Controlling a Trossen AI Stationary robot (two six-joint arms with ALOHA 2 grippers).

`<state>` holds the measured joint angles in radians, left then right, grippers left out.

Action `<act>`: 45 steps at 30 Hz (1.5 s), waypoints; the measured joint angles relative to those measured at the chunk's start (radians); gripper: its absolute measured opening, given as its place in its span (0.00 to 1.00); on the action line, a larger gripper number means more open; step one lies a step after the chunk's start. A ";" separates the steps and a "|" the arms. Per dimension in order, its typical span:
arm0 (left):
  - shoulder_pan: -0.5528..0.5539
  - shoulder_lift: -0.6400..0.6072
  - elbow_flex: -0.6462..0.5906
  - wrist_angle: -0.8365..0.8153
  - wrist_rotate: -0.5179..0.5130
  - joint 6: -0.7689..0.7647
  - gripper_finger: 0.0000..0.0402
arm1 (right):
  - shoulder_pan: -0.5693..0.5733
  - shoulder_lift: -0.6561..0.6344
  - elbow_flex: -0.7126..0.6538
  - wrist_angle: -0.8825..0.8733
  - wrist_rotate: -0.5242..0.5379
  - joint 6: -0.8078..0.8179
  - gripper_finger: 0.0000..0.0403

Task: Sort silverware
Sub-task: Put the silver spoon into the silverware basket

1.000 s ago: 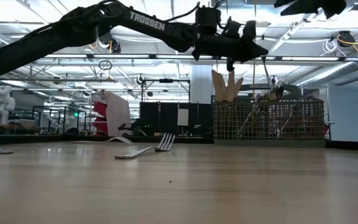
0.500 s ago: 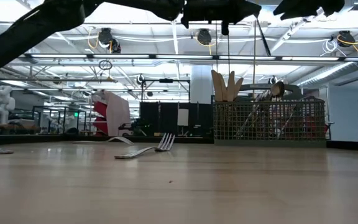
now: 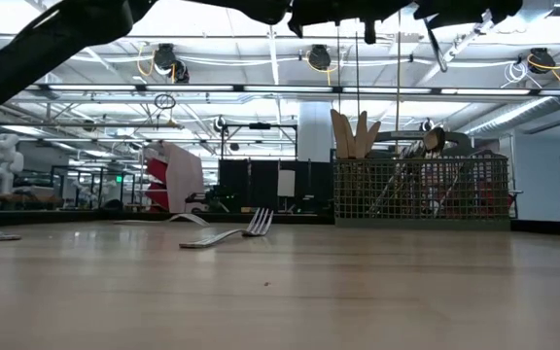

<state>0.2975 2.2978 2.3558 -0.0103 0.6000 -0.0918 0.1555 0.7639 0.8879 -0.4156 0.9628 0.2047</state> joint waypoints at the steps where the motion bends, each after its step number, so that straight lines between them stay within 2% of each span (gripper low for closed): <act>1: -0.003 0.000 0.000 0.002 0.003 -0.005 0.01 | 0.000 0.001 0.000 0.000 -0.001 0.001 0.55; 4: -0.006 0.000 0.000 -0.001 0.003 -0.008 0.01 | 0.000 0.001 0.000 0.001 -0.027 0.033 0.54; 7: -0.005 0.000 0.000 -0.012 0.003 -0.008 0.01 | 0.000 0.001 0.000 0.000 -0.059 0.050 0.48; 10: -0.005 0.000 0.000 -0.033 0.003 -0.009 0.01 | 0.000 0.000 0.000 0.000 -0.079 0.067 0.36; 15: -0.006 0.000 0.000 -0.029 0.031 -0.056 0.03 | 0.000 0.000 0.000 0.001 -0.084 0.071 0.09; 17: -0.005 0.000 0.000 -0.030 0.046 -0.061 0.04 | 0.001 0.001 0.000 -0.002 -0.101 0.070 0.03; 27: -0.006 -0.001 0.002 -0.099 0.049 -0.045 0.08 | 0.004 -0.003 -0.001 -0.010 -0.141 0.128 0.01; 31: -0.005 0.000 0.001 -0.143 0.041 -0.005 0.19 | 0.004 -0.018 0.000 0.003 -0.131 0.130 0.00; 34: 0.001 -0.001 0.001 -0.188 -0.034 0.003 0.31 | 0.004 -0.034 -0.001 -0.010 -0.126 0.128 0.00; 38: 0.029 -0.004 -0.001 -0.287 -0.074 0.004 0.42 | 0.003 -0.076 0.001 -0.040 -0.038 0.157 0.00; 42: 0.062 -0.029 -0.002 -0.396 -0.021 0.048 0.44 | -0.009 -0.100 0.001 -0.108 0.073 0.200 0.00; 45: 0.083 -0.073 -0.001 -0.503 -0.023 0.112 0.44 | -0.041 -0.107 0.001 -0.138 0.102 0.225 0.00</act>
<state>0.3801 2.2249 2.3550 -0.5137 0.5774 0.0204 0.1140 0.6567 0.8886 -0.5534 1.0650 0.4296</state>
